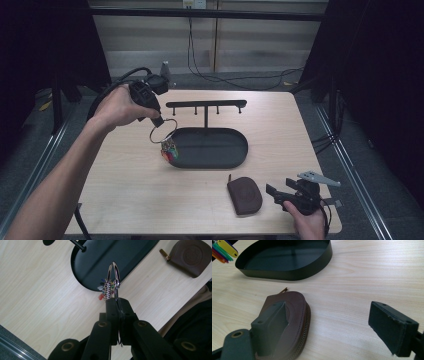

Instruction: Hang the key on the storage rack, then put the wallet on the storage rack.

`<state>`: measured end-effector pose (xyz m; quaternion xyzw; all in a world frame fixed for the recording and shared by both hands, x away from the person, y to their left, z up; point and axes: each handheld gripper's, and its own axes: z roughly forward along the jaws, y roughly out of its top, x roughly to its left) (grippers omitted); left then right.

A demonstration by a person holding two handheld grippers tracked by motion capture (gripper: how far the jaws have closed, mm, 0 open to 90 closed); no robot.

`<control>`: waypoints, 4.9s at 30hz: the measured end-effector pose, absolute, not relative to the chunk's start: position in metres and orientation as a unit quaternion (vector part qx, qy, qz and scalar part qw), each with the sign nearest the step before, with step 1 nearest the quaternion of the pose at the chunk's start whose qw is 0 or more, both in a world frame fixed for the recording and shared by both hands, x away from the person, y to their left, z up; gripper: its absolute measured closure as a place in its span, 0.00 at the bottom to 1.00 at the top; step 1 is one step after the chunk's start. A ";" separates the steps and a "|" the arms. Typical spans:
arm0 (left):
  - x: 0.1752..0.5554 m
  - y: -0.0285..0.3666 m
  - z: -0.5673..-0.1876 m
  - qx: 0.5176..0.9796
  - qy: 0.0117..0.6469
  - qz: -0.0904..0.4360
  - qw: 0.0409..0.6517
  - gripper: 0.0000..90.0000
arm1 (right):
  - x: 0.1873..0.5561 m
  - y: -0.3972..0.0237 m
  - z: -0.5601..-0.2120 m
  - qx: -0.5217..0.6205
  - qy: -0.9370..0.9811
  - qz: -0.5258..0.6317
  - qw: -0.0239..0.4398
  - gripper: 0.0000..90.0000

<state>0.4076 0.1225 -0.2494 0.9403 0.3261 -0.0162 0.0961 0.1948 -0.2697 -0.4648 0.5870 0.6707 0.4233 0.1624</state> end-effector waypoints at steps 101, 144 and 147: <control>0.423 0.162 -0.292 0.885 0.416 -0.018 0.210 0.42 | 0.197 -0.270 -0.467 0.589 0.674 0.417 0.157 0.18; 0.357 0.190 -0.366 0.885 0.359 -0.043 0.294 0.20 | 0.199 -0.267 -0.467 0.589 0.678 0.411 0.156 0.18; 0.349 0.189 -0.373 0.885 0.352 -0.035 0.303 0.20 | 0.199 -0.267 -0.468 0.590 0.678 0.410 0.157 0.18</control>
